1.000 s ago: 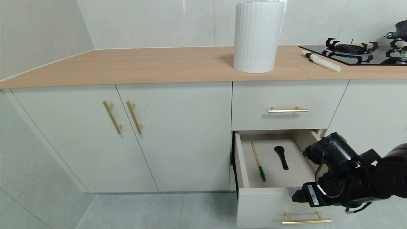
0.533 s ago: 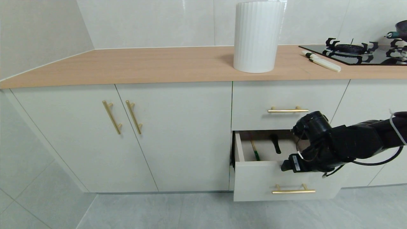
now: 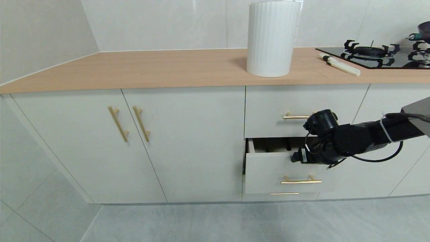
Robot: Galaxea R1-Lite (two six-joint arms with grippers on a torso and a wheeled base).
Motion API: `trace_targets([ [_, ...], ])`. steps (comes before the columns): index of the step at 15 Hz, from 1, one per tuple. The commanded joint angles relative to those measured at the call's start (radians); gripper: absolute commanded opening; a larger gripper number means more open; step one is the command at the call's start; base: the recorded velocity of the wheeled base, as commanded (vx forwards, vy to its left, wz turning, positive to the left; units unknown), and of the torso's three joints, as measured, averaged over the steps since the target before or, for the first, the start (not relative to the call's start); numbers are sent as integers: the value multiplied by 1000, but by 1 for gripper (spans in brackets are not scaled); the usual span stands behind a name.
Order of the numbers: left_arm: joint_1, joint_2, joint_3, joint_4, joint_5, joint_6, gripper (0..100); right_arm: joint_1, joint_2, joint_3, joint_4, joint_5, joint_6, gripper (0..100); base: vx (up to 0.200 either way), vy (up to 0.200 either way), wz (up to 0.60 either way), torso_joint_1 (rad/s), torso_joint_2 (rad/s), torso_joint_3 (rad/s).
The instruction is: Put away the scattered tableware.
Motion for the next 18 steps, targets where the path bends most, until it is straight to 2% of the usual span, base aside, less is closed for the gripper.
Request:
trace_targets([
  [1, 0, 2, 0, 0, 0, 0, 100, -12, 46, 19, -71, -17, 3, 100, 0, 0, 0, 0, 0, 0],
  [5, 0, 0, -2, 0, 0, 0, 100, -20, 98, 99, -362, -75, -4, 100, 0, 0, 0, 0, 0, 0],
  [10, 0, 0, 0, 0, 0, 0, 100, -20, 116, 102, -443, -80, -3, 100, 0, 0, 0, 0, 0, 0],
  [12, 0, 0, 0, 0, 0, 0, 100, -20, 132, 102, -506, -98, -3, 100, 0, 0, 0, 0, 0, 0],
  [13, 0, 0, 0, 0, 0, 0, 100, -20, 159, 102, -592, -127, -3, 100, 0, 0, 0, 0, 0, 0],
  [18, 0, 0, 0, 0, 0, 0, 100, -20, 205, 96, -716, -173, -4, 100, 0, 0, 0, 0, 0, 0],
])
